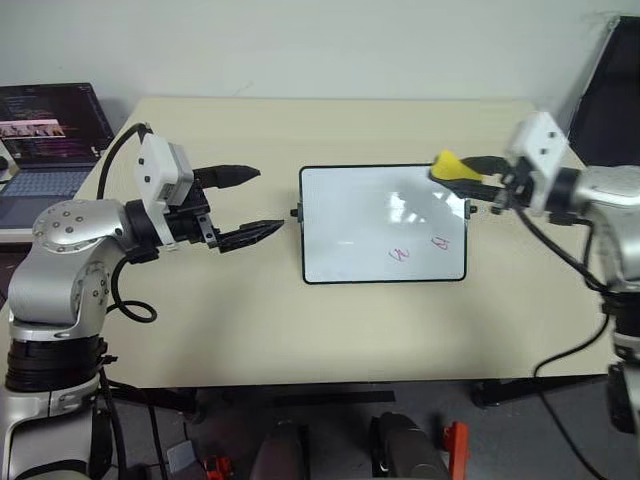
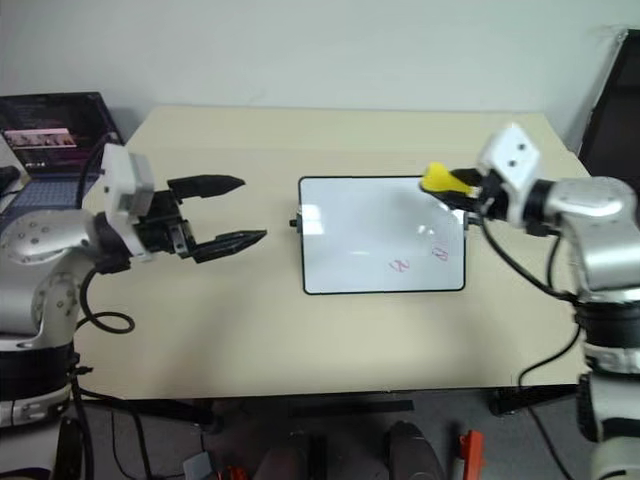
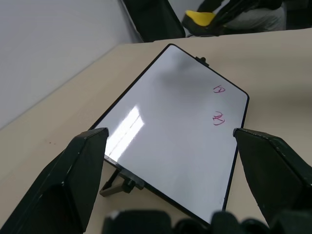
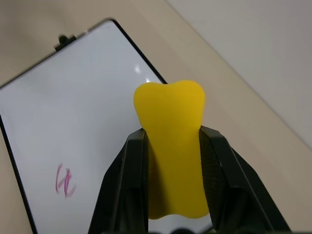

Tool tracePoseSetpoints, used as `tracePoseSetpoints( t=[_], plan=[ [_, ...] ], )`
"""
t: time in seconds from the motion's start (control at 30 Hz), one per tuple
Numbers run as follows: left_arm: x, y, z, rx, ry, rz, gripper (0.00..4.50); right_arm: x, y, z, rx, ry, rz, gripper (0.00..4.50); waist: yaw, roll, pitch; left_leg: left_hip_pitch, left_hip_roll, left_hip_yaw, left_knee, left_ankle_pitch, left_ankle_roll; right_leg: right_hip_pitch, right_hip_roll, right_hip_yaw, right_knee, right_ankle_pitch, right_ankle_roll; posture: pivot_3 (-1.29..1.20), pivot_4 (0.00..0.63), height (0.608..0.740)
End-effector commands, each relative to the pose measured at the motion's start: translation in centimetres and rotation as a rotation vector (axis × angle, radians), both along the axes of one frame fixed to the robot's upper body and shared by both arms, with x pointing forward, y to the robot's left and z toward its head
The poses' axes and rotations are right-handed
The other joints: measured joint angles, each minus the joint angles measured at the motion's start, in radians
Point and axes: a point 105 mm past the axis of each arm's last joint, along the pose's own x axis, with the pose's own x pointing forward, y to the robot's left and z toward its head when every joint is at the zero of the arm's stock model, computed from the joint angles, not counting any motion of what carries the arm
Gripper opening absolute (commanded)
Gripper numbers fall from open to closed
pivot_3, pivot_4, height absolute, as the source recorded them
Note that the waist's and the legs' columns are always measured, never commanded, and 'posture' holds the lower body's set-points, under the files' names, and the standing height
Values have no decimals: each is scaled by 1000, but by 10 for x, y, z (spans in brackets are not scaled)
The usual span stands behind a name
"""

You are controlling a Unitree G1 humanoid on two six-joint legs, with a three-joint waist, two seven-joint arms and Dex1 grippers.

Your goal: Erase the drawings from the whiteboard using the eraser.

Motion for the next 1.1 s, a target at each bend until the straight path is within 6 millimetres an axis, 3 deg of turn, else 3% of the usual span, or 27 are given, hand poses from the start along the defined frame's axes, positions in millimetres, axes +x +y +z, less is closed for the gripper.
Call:
tracePoseSetpoints(
  t=[0.03,0.2,1.03,1.1],
  plan=[
    [-5,1,11,5,-48,-4,4500,-17,-18,1,-48,22,-9,1091,2,0,0,0,0,0,0,0,0,0,0,0,0,0,0,0,150,740],
    [-3,1,5,15,-27,-7,4500,-25,-35,-15,-106,83,-55,1091,-3,0,0,0,0,1,1,0,0,0,0,0,1,-1,0,0,150,740],
    [-3,-7,-1,23,-4,-52,4500,-17,-23,-18,-52,59,-51,1091,-6,0,0,2,0,1,1,0,0,2,0,1,2,-2,-1,0,150,740],
    [-4,-8,-1,25,-1,-55,4500,-19,-29,-20,-60,73,-64,1091,-5,0,0,2,0,1,1,0,0,2,0,1,2,-2,-1,0,150,740]
  ],
)
